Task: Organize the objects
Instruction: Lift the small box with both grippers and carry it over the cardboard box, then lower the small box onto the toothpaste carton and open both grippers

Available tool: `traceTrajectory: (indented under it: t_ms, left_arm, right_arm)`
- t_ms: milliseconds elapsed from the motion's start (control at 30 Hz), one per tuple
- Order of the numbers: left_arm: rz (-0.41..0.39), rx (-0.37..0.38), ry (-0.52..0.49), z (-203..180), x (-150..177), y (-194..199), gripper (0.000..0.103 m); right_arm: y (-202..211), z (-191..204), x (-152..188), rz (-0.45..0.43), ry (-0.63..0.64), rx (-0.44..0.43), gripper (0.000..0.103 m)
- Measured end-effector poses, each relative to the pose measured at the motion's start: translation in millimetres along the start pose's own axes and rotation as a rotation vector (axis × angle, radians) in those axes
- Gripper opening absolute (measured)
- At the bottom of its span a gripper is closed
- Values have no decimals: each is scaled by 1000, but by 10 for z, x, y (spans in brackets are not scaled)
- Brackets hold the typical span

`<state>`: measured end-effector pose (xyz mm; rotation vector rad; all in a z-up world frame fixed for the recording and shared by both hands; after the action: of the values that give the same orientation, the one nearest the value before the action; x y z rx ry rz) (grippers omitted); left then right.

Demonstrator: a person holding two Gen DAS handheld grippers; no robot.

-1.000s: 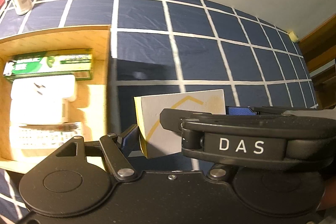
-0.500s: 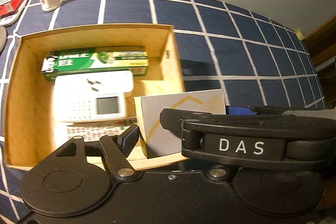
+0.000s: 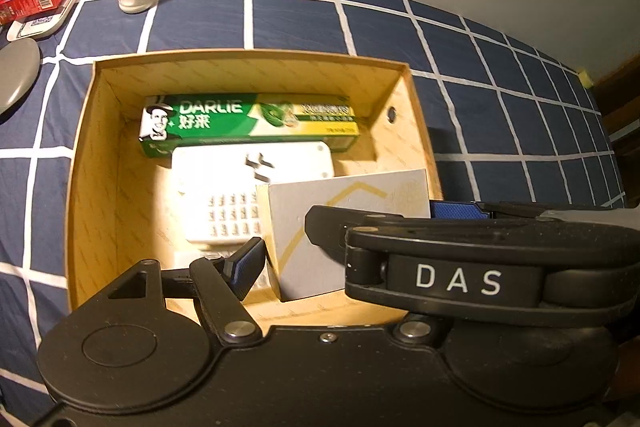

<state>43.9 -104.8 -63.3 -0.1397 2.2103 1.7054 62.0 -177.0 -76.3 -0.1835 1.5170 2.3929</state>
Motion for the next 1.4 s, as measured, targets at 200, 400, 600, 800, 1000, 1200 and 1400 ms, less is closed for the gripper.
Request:
traceTrajectory:
  t_ms: [200,400,600,800,1000,1200,1400]
  left_arm:
    - [5,10,2,265,-254,-88,67]
    - [28,15,-2,481,-541,-288,67]
    - [60,28,-2,626,-732,-542,67]
    - [100,36,3,725,-828,-779,68]
    - [122,35,2,817,-898,-911,68]
    - [133,38,10,875,-955,-1002,68]
    - [135,37,17,921,-980,-1051,68]
  right_arm:
    - [-220,140,-257,6,2,9,76]
    - [-493,181,-538,21,-13,15,76]
    - [-777,133,-745,44,-28,26,76]
    - [-1019,47,-850,78,-47,34,76]
    - [-1179,11,-929,96,-61,31,76]
    - [-1287,-5,-995,109,-61,36,76]
    - [-1347,-18,-1025,118,-56,43,76]
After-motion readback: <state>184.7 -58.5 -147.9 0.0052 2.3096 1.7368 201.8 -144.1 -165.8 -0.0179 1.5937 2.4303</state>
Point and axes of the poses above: each gripper's, at about its wrist camera, not at the fingertips, and y roughly against the way its jaws point, z to its left, x to its underside, the point moved 5 cm from there along -y, roughly the way its jaws point, and after that the axes turned 5 degrees about -y, right-handed, at the moved point
